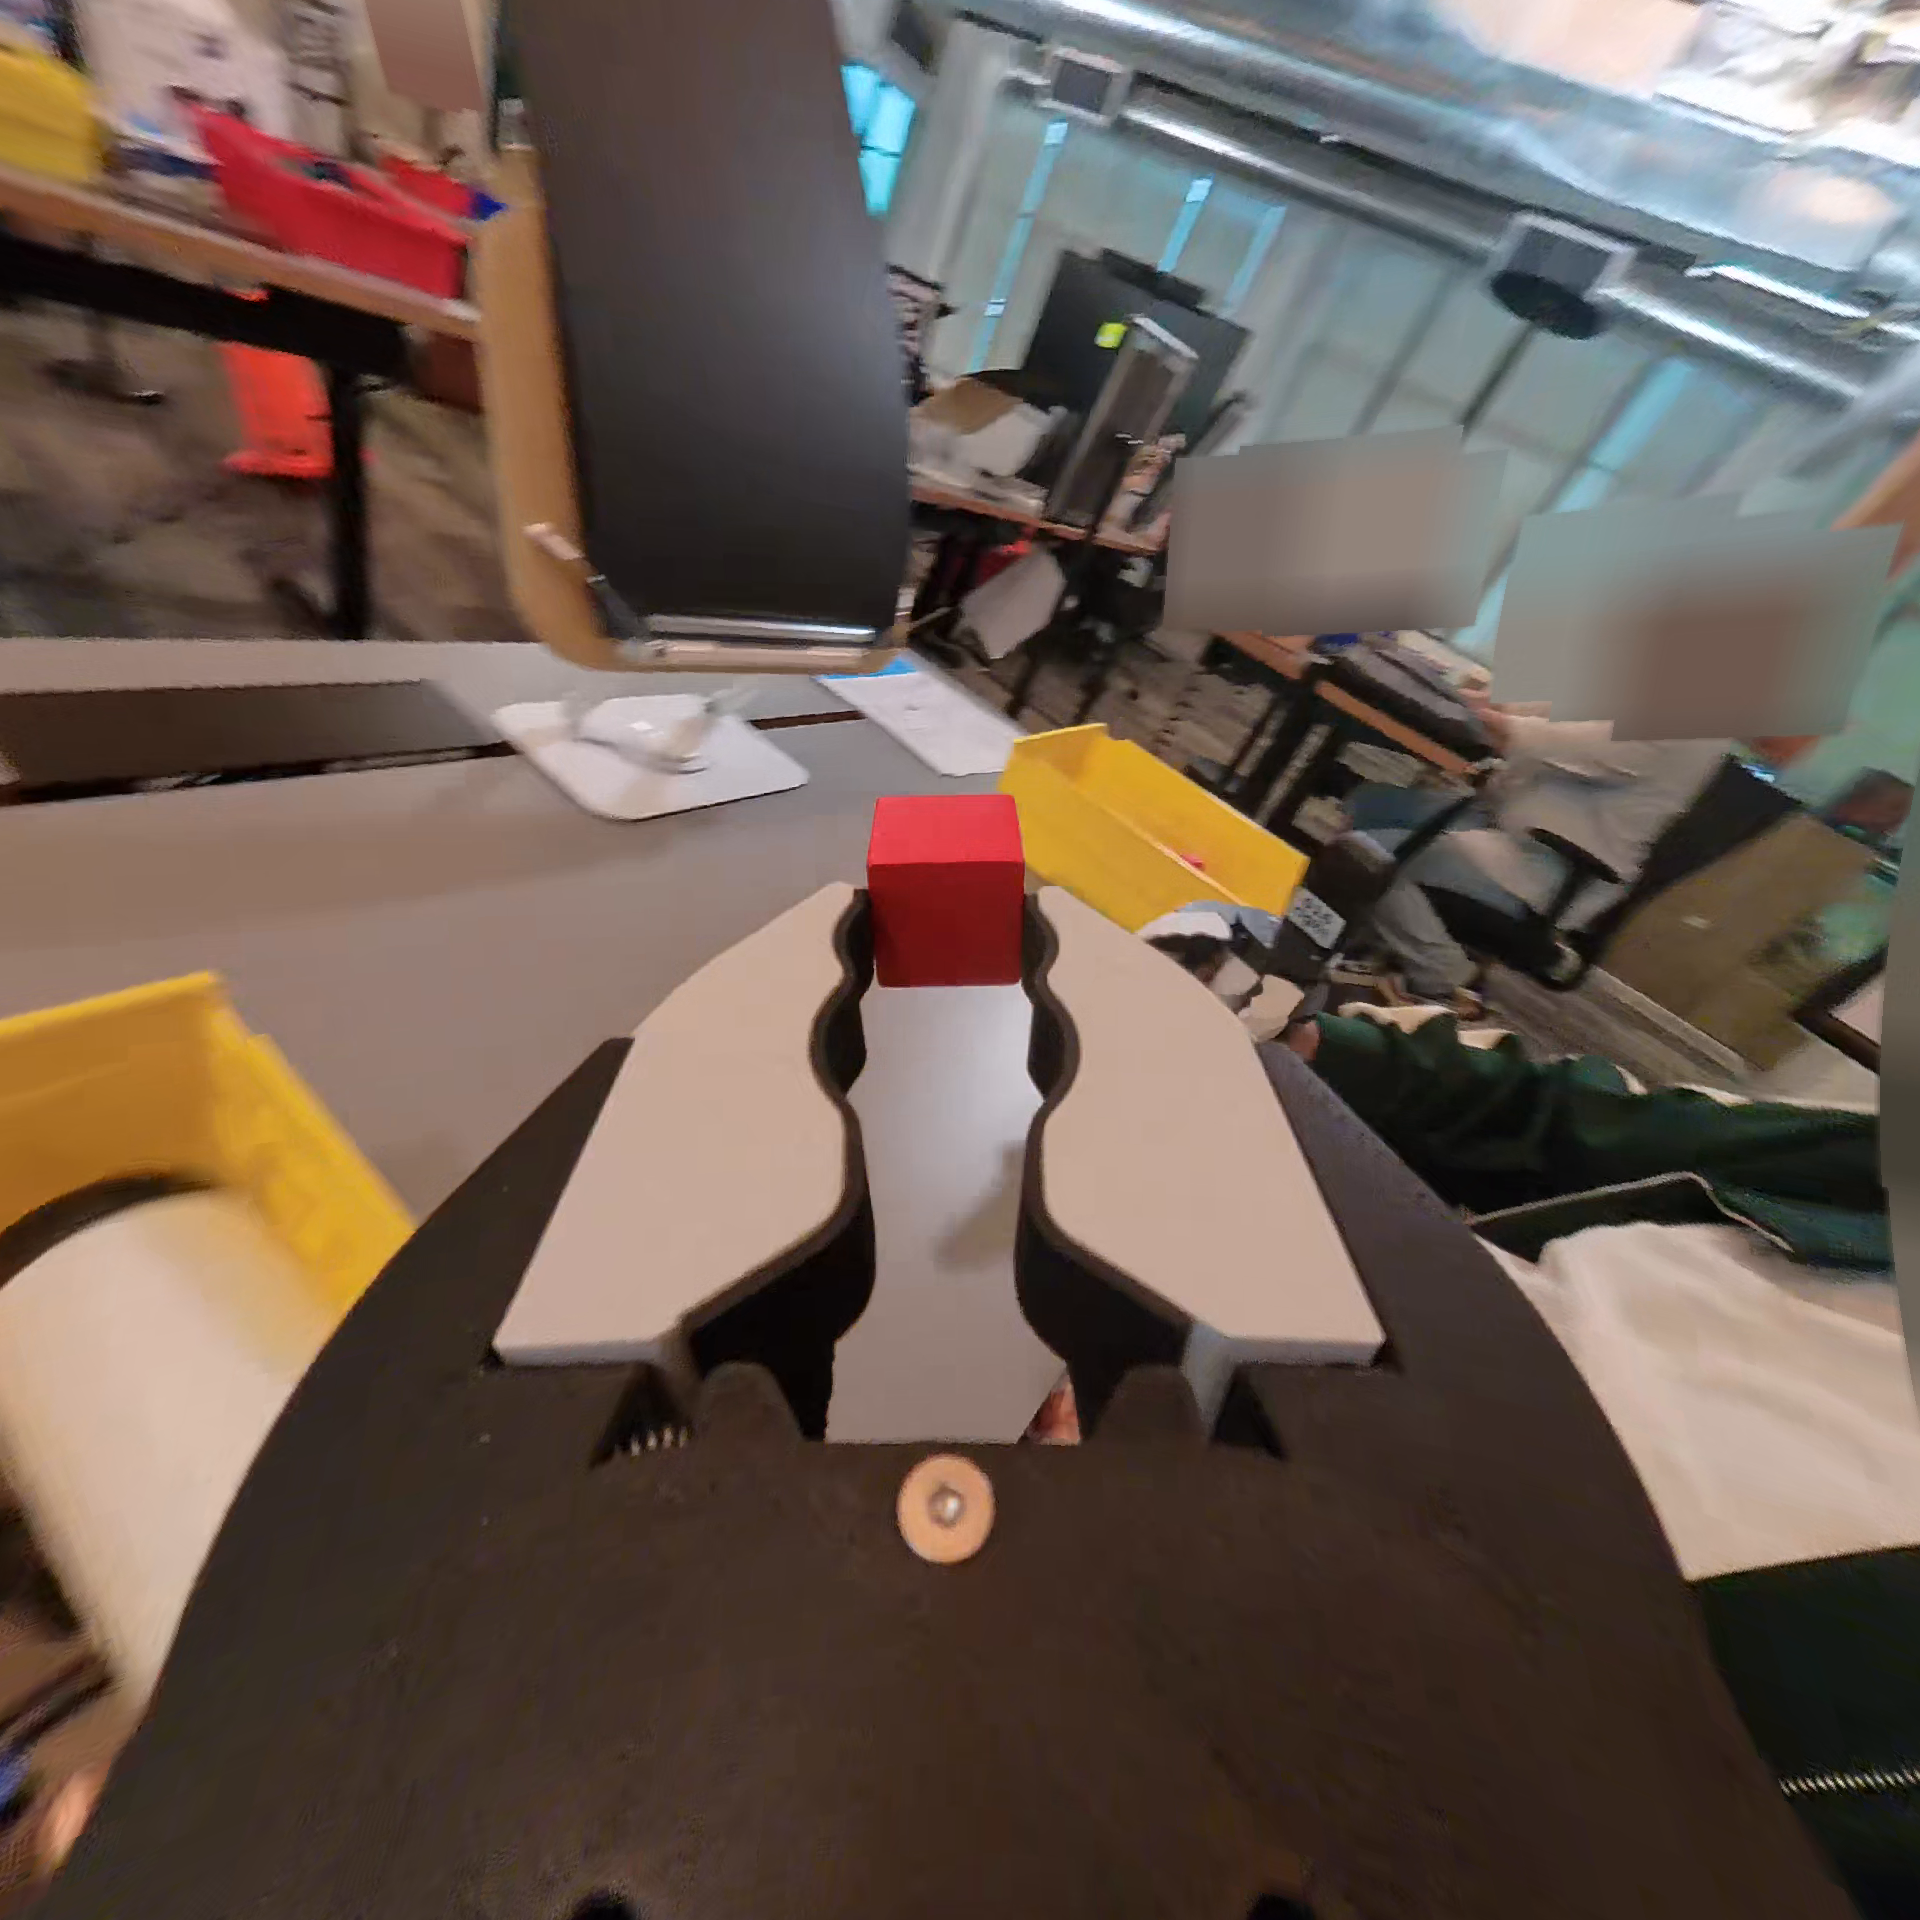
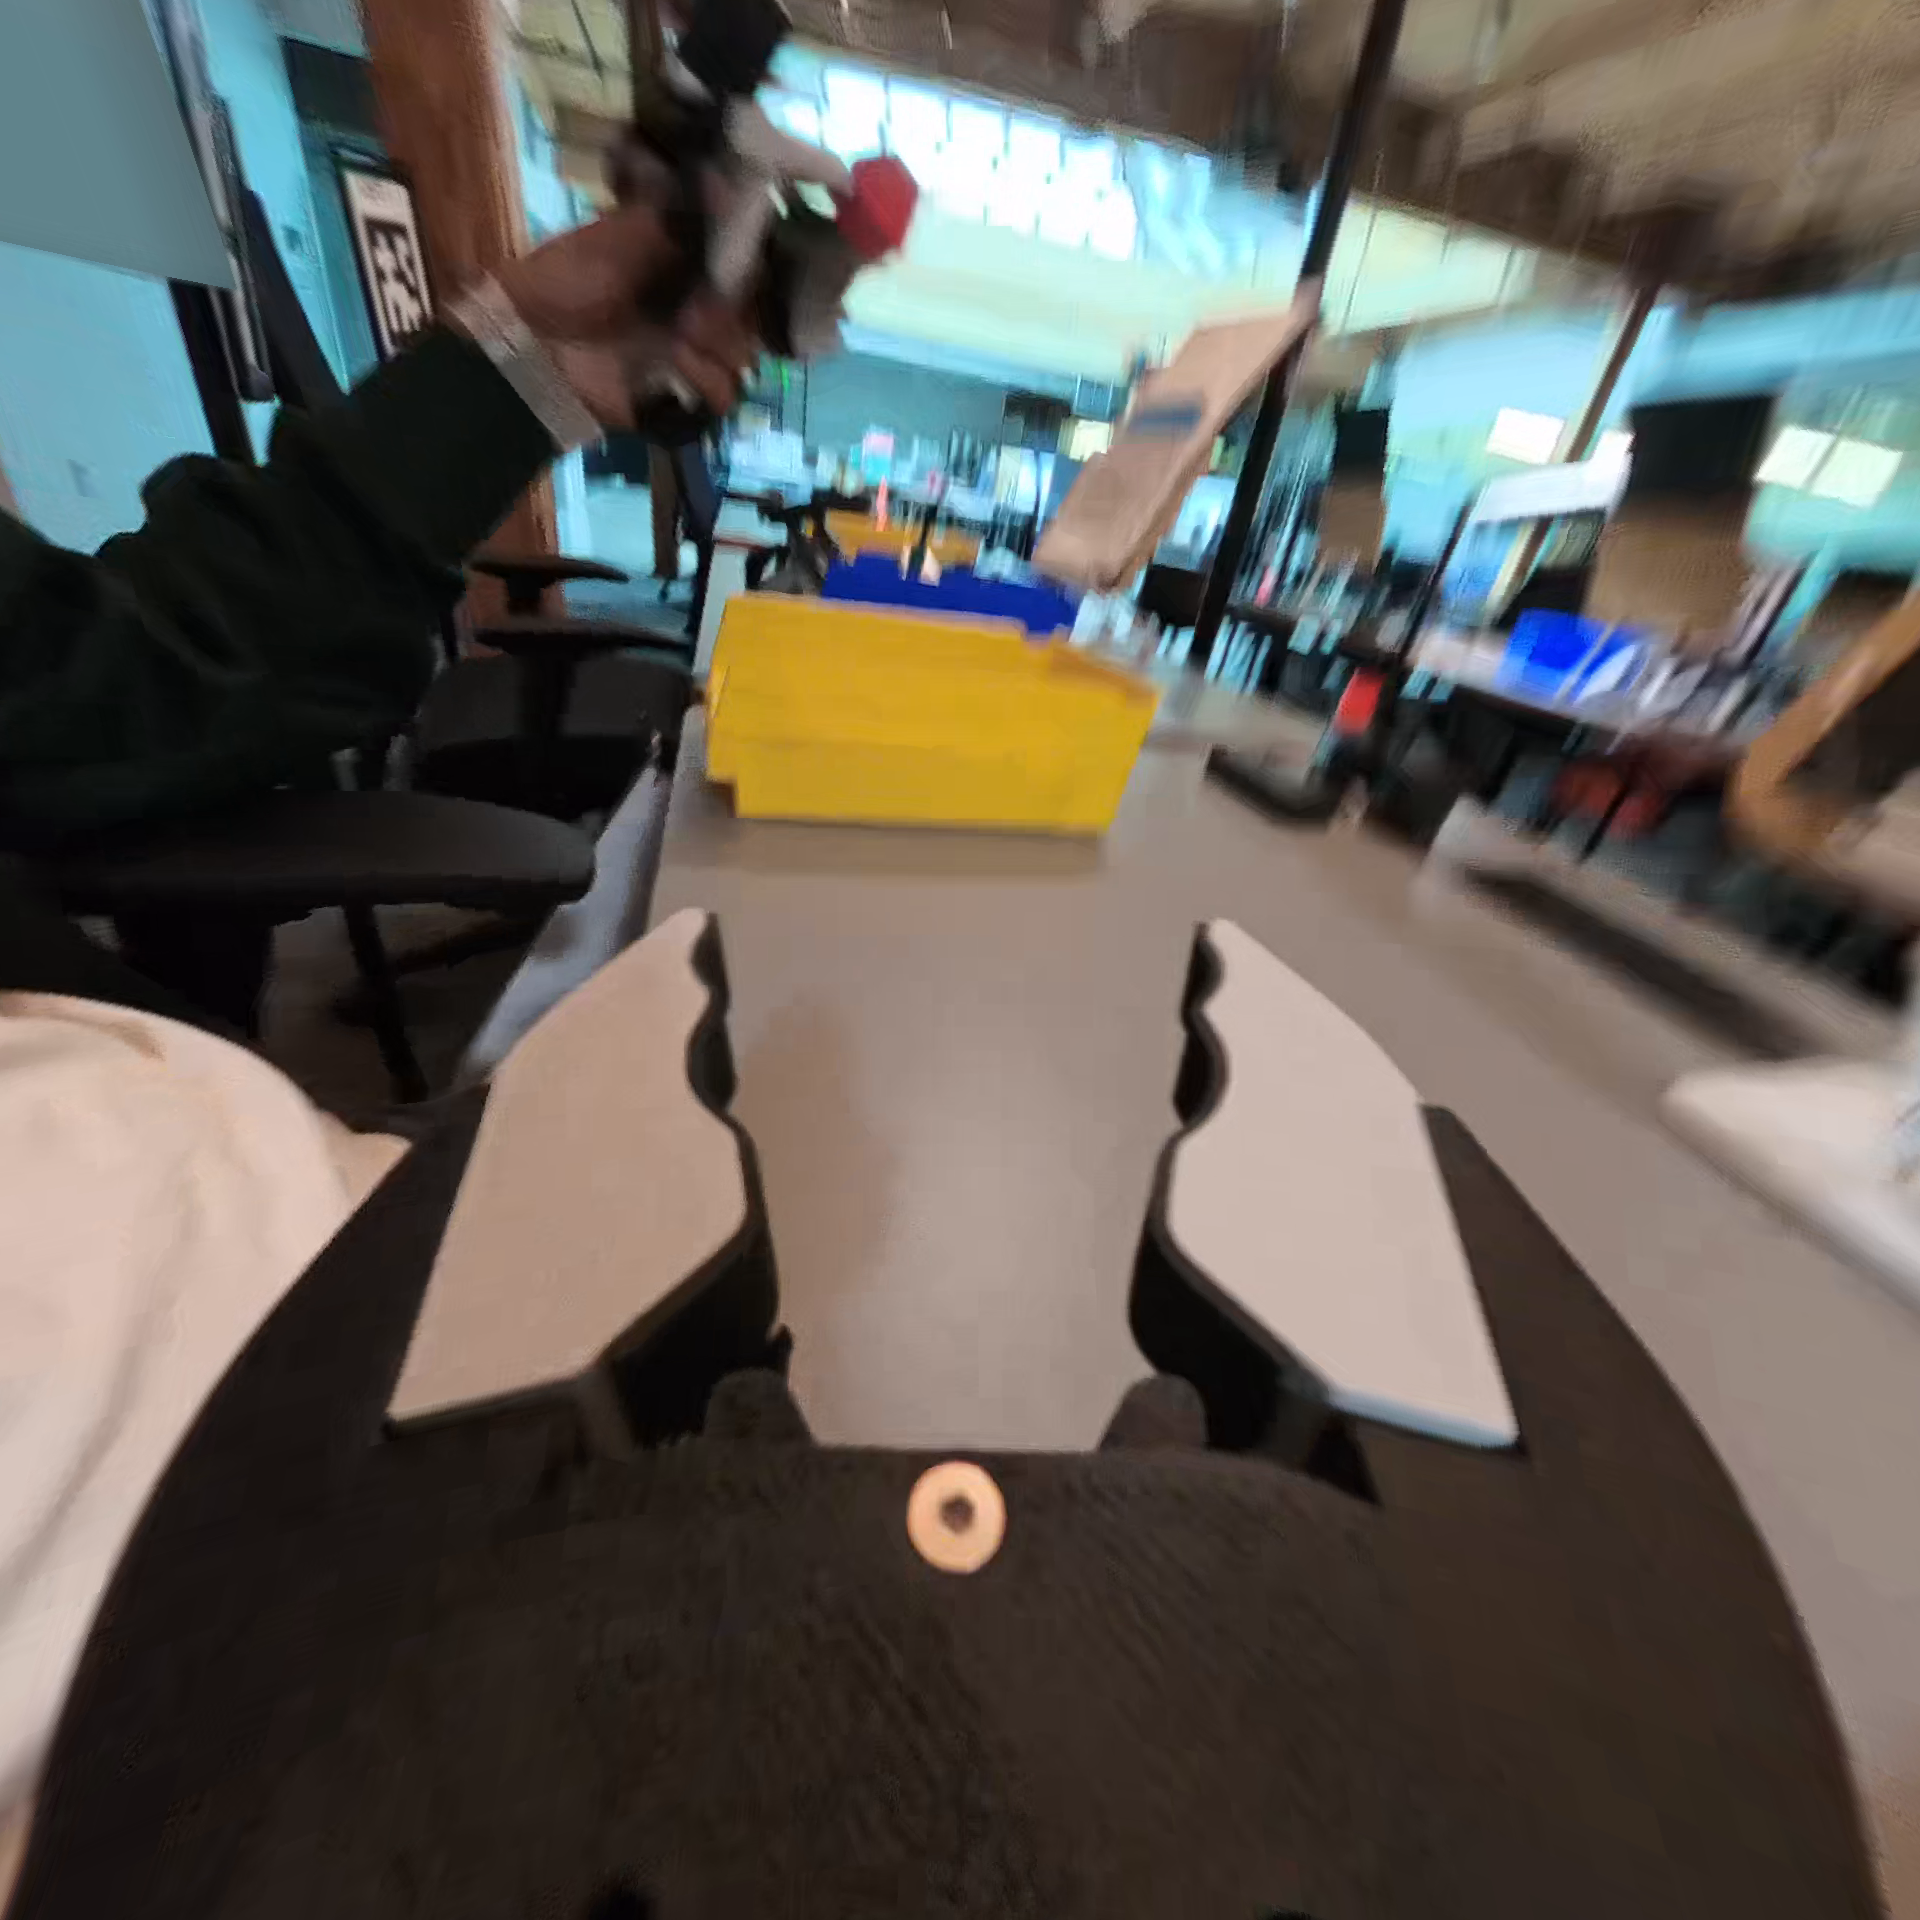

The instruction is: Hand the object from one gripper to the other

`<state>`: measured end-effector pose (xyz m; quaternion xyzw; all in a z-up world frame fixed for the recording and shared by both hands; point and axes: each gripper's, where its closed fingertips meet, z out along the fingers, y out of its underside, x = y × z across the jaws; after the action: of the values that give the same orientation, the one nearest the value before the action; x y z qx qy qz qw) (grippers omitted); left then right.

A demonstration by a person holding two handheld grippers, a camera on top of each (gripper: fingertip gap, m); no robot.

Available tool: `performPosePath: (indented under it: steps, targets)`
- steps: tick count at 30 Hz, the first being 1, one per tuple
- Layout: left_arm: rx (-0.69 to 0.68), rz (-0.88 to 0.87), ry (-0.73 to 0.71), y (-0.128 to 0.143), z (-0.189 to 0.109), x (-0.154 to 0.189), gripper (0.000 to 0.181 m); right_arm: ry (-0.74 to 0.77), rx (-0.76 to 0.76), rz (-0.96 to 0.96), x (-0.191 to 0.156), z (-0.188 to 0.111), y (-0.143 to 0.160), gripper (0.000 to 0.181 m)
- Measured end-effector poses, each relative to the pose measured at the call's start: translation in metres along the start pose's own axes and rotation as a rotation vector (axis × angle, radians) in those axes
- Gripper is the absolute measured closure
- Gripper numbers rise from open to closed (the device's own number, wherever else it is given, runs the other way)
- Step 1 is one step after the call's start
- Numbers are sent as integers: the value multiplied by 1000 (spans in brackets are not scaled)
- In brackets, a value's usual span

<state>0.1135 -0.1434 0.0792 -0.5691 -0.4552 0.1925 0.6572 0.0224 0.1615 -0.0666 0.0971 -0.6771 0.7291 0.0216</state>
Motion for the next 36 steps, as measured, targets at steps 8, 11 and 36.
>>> performPosePath:
  steps: [8,11,36]
  targets:
    - [-165,-150,472,62,138,55,155,103,-9,-470,3,-14,-13,79]
    - [-320,-344,666,120,195,86,155,57,-61,-464,-2,-9,0,87]
    - [-427,-631,854,230,258,153,154,-47,-146,-363,-22,-2,24,152]
